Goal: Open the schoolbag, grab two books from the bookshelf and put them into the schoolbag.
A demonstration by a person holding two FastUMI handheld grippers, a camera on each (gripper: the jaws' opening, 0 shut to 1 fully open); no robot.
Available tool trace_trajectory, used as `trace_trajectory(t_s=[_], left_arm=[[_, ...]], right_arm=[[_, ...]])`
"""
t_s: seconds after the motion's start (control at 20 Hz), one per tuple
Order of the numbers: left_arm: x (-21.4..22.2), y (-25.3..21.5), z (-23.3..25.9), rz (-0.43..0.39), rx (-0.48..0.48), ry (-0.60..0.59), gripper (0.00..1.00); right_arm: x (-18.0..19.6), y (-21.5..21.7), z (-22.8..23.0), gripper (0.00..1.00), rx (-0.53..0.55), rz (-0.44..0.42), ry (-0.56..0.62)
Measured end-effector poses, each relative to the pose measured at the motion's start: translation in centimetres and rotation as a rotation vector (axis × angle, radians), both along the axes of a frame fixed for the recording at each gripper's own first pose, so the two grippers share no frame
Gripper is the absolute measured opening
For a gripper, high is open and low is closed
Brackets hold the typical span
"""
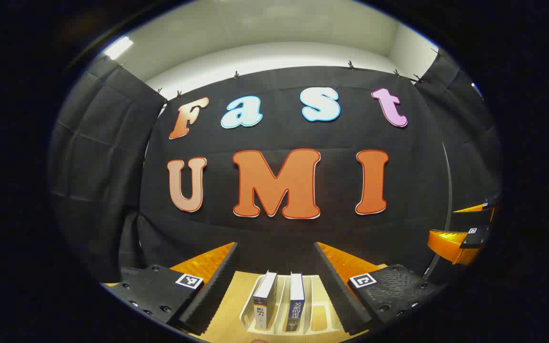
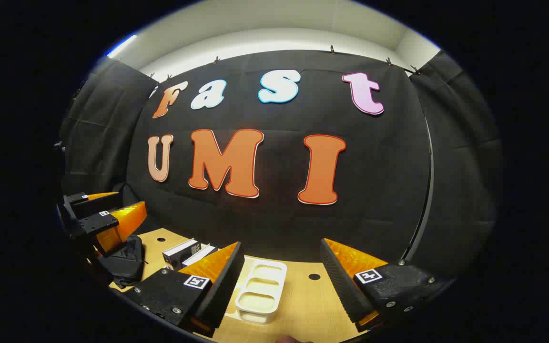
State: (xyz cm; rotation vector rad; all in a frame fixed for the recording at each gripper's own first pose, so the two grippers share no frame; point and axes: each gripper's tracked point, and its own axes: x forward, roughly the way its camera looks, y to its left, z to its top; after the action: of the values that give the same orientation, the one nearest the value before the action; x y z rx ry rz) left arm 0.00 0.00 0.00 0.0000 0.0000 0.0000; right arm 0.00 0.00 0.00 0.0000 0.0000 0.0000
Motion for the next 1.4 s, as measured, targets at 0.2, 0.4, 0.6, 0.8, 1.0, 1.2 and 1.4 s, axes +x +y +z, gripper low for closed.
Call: trace_trajectory(t_s=[0.2, 0.4, 0.6, 0.8, 1.0, 1.2, 1.4], left_arm=[[0.2, 2.9, -0.1, -0.023, -0.002, -0.026, 0.96], [1.3, 5.7, -1.0, -0.084, 0.032, -0.009, 0.99], [2.2, 8.8, -1.7, -0.092, 0.023, 0.008, 0.96], [3.5, 10.8, -2.0, -0.076, 0.017, 0.007, 0.96], [4.8, 11.5, -2.1, -0.074, 0.03, 0.0, 0.99], [5.8, 11.9, -2.3, -0.073, 0.071, -0.002, 0.99], [5.7, 12.6, -2.4, -0.069, 0.083, 0.003, 0.96]], right_arm=[[0.2, 2.9, -0.4, 0.95, 0.02, -0.017, 0.017], [0.7, 5.0, -0.2, 0.95, 0.042, -0.09, 0.031], [1.3, 7.6, 0.1, 0.95, 0.034, -0.108, 0.045], [2.6, 9.6, 0.4, 0.95, 0.03, -0.091, 0.05], [3.8, 10.4, 0.3, 0.95, 0.012, -0.082, 0.057], [4.6, 10.6, 0.2, 0.95, 0.004, -0.086, 0.061], [5.0, 11.0, 0.1, 0.95, 0.012, -0.08, 0.068]])
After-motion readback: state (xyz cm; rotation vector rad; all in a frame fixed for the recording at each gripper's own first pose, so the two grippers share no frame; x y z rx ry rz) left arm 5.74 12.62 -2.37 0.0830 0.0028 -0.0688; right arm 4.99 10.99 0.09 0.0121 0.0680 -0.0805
